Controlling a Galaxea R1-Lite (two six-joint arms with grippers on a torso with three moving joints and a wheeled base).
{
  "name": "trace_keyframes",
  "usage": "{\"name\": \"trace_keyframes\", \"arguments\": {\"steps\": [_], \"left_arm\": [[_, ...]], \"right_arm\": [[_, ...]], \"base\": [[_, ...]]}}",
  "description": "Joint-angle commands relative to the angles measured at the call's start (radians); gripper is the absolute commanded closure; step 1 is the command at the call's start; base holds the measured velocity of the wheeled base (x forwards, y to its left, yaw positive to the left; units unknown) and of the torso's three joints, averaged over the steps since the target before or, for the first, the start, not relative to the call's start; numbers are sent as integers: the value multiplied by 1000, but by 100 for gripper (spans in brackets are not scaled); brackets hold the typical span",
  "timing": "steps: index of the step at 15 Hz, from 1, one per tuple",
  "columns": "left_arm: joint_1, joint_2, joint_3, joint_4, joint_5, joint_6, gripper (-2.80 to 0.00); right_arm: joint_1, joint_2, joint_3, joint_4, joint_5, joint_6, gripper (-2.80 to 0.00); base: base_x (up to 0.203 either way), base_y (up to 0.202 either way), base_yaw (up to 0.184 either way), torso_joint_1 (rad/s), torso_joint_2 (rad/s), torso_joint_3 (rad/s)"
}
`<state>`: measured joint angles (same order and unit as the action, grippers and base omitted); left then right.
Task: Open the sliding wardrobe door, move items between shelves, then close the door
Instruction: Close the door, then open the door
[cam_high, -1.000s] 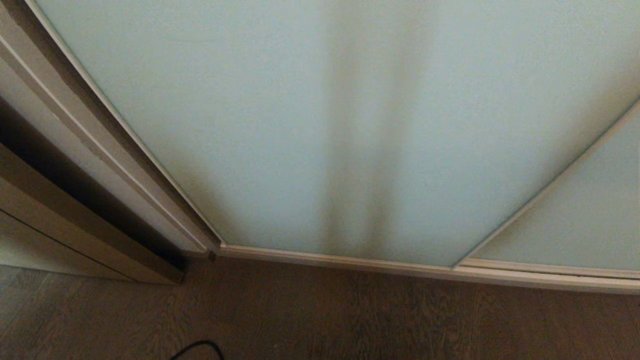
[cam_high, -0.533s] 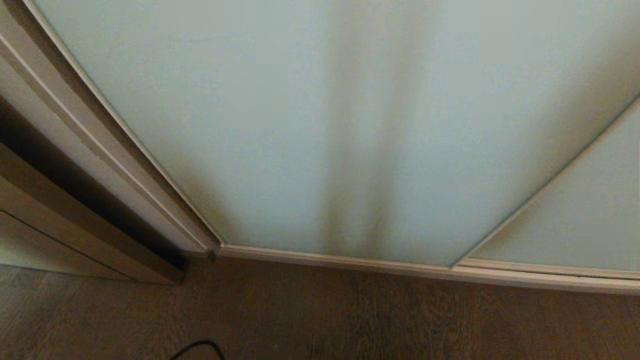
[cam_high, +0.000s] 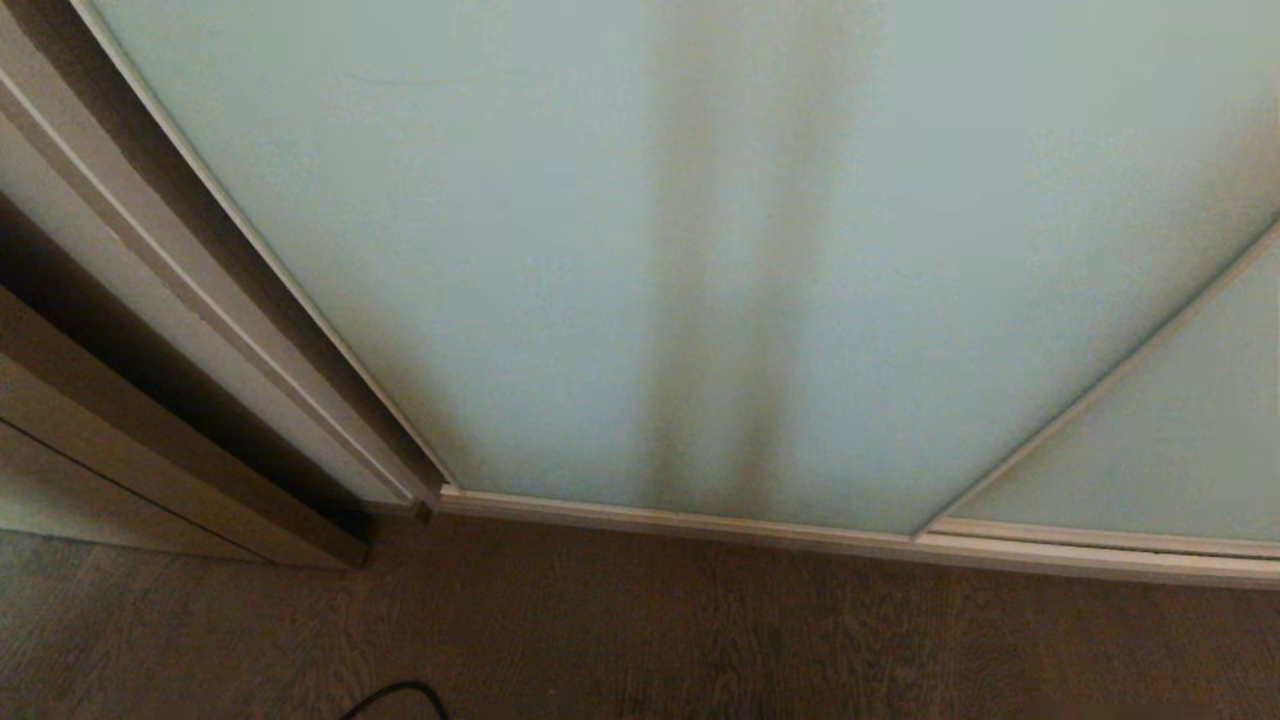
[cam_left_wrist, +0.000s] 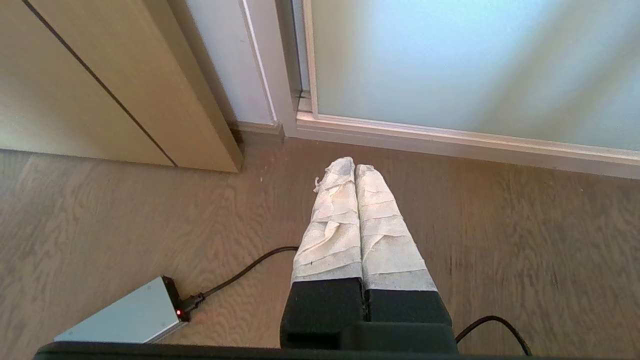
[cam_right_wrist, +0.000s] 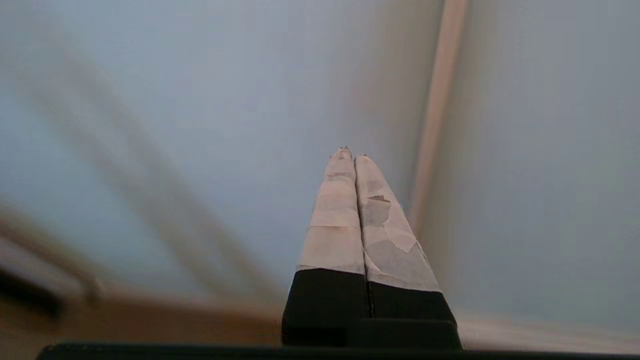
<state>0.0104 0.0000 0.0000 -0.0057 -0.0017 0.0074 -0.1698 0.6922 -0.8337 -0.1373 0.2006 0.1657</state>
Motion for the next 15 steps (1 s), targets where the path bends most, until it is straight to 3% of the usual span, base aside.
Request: {"name": "trace_keyframes", "arguments": {"steps": [1, 5, 7, 10, 15], "left_arm": [[0, 2, 0, 0, 0, 0, 0], [0, 2, 0, 0, 0, 0, 0], [0, 2, 0, 0, 0, 0, 0], [0, 2, 0, 0, 0, 0, 0], [0, 2, 0, 0, 0, 0, 0]], "right_arm": [[63, -225, 174, 29, -27, -48, 0], [132, -502, 536, 139, -91, -152, 0], [153, -619, 646, 164, -118, -178, 0], [164, -690, 809, 111, -150, -175, 0], [165, -694, 834, 133, -194, -156, 0]], "base": [[0, 0, 0, 0, 0, 0], [0, 0, 0, 0, 0, 0], [0, 0, 0, 0, 0, 0], [0, 0, 0, 0, 0, 0], [0, 0, 0, 0, 0, 0]]}}
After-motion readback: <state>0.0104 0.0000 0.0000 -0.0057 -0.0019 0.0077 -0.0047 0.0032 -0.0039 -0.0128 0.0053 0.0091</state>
